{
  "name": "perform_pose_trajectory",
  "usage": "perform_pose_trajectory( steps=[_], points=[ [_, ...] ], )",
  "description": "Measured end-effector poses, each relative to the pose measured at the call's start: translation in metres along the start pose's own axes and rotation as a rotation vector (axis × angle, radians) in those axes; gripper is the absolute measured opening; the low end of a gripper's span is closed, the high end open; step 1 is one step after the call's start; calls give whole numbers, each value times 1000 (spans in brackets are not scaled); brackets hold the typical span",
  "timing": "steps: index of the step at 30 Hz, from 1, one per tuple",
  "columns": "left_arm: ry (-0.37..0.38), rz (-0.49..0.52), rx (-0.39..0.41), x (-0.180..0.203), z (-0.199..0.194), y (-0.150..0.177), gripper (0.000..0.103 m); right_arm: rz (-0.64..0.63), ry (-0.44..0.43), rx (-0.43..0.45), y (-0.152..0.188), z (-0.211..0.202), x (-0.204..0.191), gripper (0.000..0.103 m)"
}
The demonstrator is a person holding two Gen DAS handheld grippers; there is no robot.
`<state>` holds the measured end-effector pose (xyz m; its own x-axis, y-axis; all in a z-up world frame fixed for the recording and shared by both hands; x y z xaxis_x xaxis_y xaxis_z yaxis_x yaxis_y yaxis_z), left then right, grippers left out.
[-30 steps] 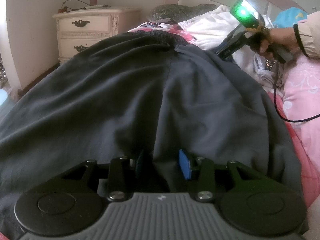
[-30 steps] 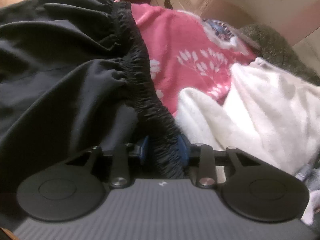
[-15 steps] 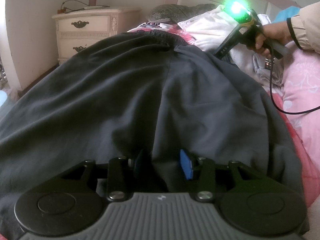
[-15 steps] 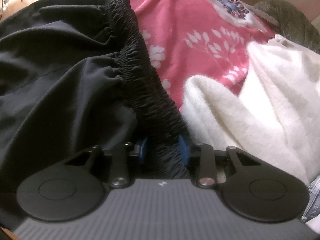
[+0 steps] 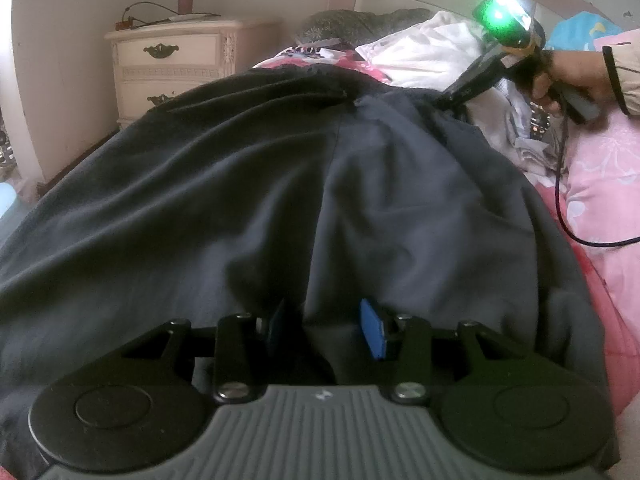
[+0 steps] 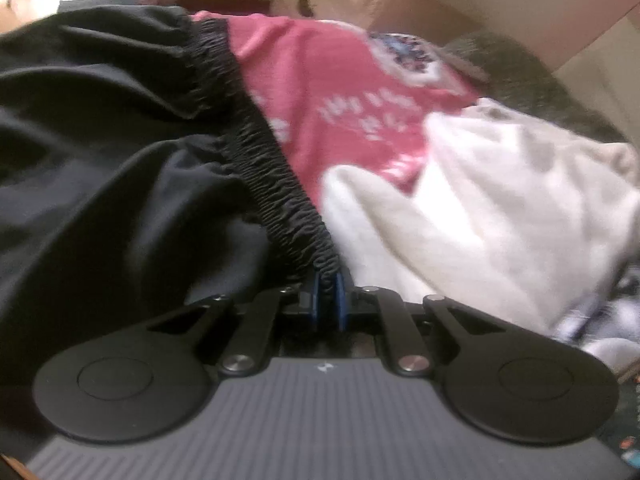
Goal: Fold clothes
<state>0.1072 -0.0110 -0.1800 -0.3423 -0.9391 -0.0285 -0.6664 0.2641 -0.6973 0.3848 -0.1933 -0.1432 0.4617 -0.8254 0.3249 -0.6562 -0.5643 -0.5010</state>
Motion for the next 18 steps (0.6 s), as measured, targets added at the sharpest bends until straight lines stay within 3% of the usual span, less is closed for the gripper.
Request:
perform_pose_trajectory(
  steps=[5,10,16,17,18],
  points=[
    [-1,1,0,0,0,0,43,-147,137,-23,11,27,-11,7],
    [-3,6,2,0,0,0,43,-270,274,18,18,48,-28,11],
    [-10,2,4,-1,1,-1,43,-265,267,58,20,8,-30,28],
    [-11,2,3,-1,1,-2,43,-257,260,65,22,-1,-30,32],
    [-13,1,3,0,2,-3,43,-236,257,77,24,-12,-29,43]
  ],
)
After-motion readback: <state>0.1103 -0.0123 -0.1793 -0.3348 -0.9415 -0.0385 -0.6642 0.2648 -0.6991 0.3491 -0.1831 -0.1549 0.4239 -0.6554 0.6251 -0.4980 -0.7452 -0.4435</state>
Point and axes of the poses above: each gripper's, at about its wrist camera, not at the fingertips, and z roughly the way its jaws point, x to its right, y to its underside, the point moved 8 cm from there along z, roughly the way its jaws point, and after that the axes turned 12 degrees about z, right-handed, at the moved point
